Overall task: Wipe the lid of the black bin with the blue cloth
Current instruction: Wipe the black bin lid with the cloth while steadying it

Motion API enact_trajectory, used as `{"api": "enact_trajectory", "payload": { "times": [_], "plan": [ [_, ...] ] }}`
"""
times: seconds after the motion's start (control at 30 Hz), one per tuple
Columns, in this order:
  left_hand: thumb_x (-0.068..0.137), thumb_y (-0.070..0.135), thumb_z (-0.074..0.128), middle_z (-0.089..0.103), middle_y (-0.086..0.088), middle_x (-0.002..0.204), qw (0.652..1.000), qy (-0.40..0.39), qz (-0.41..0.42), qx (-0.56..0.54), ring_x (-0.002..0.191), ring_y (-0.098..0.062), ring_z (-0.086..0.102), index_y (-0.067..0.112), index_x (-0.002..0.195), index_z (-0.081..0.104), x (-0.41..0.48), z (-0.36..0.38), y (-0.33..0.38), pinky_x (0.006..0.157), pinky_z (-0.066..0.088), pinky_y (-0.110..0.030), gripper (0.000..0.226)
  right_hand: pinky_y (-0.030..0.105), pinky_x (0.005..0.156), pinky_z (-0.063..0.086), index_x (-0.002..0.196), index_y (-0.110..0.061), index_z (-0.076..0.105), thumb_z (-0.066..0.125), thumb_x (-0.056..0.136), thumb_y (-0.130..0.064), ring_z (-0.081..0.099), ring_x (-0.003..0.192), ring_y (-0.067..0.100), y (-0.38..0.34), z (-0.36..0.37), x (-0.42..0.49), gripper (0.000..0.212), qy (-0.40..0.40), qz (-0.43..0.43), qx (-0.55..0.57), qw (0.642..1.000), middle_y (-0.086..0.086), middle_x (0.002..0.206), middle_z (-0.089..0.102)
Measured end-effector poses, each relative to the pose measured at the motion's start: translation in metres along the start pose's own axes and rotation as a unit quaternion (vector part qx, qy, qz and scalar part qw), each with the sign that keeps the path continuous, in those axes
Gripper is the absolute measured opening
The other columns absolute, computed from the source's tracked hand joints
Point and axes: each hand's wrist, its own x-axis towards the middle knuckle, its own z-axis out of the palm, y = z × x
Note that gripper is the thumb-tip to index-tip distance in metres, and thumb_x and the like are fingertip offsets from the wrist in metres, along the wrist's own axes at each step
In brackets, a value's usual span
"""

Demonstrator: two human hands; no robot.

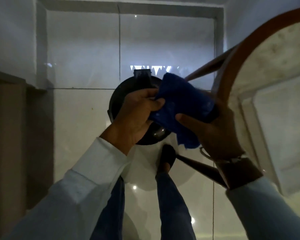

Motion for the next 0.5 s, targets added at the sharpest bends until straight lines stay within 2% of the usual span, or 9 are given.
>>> {"api": "enact_trajectory", "payload": {
  "times": [0.03, 0.1, 0.17, 0.23, 0.27, 0.3, 0.37, 0.43, 0.5],
  "plan": [
    [0.088, -0.003, 0.056, 0.071, -0.011, 0.094, 0.998, 0.044, 0.015, 0.037, 0.086, -0.023, 0.07, 0.009, 0.101, 0.066, 0.008, -0.016, -0.01, 0.076, 0.06, -0.031, 0.02, 0.021, 0.064, 0.057, 0.108, -0.006, 0.06, 0.072, 0.08, -0.008, 0.07, 0.076, 0.012, 0.01, 0.017, 0.01, 0.031, -0.003, 0.011, -0.013, 1.0, 0.004, 0.088, 0.069],
    [0.086, 0.006, 0.064, 0.071, -0.013, 0.095, 0.966, 0.153, 0.089, 0.186, 0.089, -0.027, 0.069, 0.007, 0.103, 0.066, 0.026, -0.05, -0.034, 0.085, 0.058, -0.04, 0.017, 0.037, 0.074, 0.059, 0.1, -0.004, 0.061, 0.065, 0.085, -0.006, 0.069, 0.079, 0.024, 0.033, 0.041, 0.031, 0.016, -0.005, 0.038, -0.061, 0.997, 0.012, 0.085, 0.069],
    [0.081, 0.017, 0.072, 0.068, -0.005, 0.099, 0.903, 0.197, 0.189, 0.331, 0.093, -0.017, 0.065, 0.009, 0.111, 0.062, 0.042, -0.087, -0.056, 0.086, 0.056, -0.025, 0.032, 0.036, 0.083, 0.056, 0.107, -0.009, 0.062, 0.065, 0.085, -0.009, 0.066, 0.086, 0.02, 0.055, 0.055, 0.054, 0.022, 0.038, 0.023, -0.119, 0.992, 0.009, 0.095, 0.069],
    [0.072, 0.03, 0.078, 0.056, -0.008, 0.124, 0.866, 0.13, 0.219, 0.429, 0.115, -0.003, 0.045, 0.014, 0.13, 0.045, 0.057, -0.12, -0.076, 0.089, 0.037, -0.001, 0.069, 0.023, 0.085, 0.053, 0.118, -0.009, 0.06, 0.065, 0.086, -0.007, 0.063, 0.088, 0.007, 0.07, 0.062, 0.073, 0.032, 0.096, -0.049, -0.145, 0.984, 0.0, 0.101, 0.067],
    [0.067, 0.039, 0.079, 0.043, -0.011, 0.14, 0.853, 0.078, 0.213, 0.47, 0.126, 0.001, 0.03, 0.019, 0.139, 0.031, 0.064, -0.134, -0.085, 0.098, 0.026, 0.001, 0.089, 0.021, 0.088, 0.052, 0.121, -0.008, 0.059, 0.064, 0.087, -0.006, 0.063, 0.091, 0.006, 0.076, 0.064, 0.082, 0.035, 0.109, -0.087, -0.163, 0.977, 0.0, 0.104, 0.066],
    [0.061, 0.047, 0.079, 0.027, -0.01, 0.152, 0.837, 0.036, 0.2, 0.507, 0.135, -0.002, 0.018, 0.026, 0.144, 0.016, 0.072, -0.146, -0.096, 0.109, 0.015, -0.008, 0.106, 0.021, 0.093, 0.05, 0.124, -0.006, 0.057, 0.062, 0.088, -0.006, 0.063, 0.099, 0.011, 0.084, 0.066, 0.091, 0.036, 0.11, -0.12, -0.192, 0.968, 0.005, 0.109, 0.066],
    [0.057, 0.055, 0.082, -0.002, -0.004, 0.162, 0.8, -0.01, 0.172, 0.575, 0.149, -0.019, -0.004, 0.028, 0.148, -0.01, 0.084, -0.163, -0.112, 0.118, 0.002, -0.033, 0.132, 0.026, 0.108, 0.041, 0.127, -0.005, 0.054, 0.061, 0.088, -0.005, 0.055, 0.122, 0.023, 0.099, 0.069, 0.107, 0.04, 0.089, -0.181, -0.266, 0.943, 0.017, 0.128, 0.06],
    [0.056, 0.056, 0.083, -0.019, -0.002, 0.162, 0.764, -0.018, 0.174, 0.621, 0.149, -0.023, -0.017, 0.022, 0.148, -0.021, 0.093, -0.173, -0.125, 0.119, -0.005, -0.04, 0.143, 0.036, 0.115, 0.03, 0.129, -0.006, 0.053, 0.06, 0.086, -0.005, 0.041, 0.135, 0.034, 0.115, 0.073, 0.117, 0.044, 0.018, -0.214, -0.359, 0.908, 0.022, 0.141, 0.049],
    [0.055, 0.058, 0.083, -0.023, -0.004, 0.16, 0.74, -0.009, 0.19, 0.645, 0.148, -0.022, -0.02, 0.018, 0.148, -0.021, 0.097, -0.177, -0.132, 0.119, -0.007, -0.04, 0.145, 0.051, 0.116, 0.028, 0.13, -0.007, 0.054, 0.066, 0.08, -0.006, 0.031, 0.14, 0.041, 0.131, 0.079, 0.117, 0.052, -0.09, -0.199, -0.43, 0.876, 0.022, 0.146, 0.042]
  ]
}}
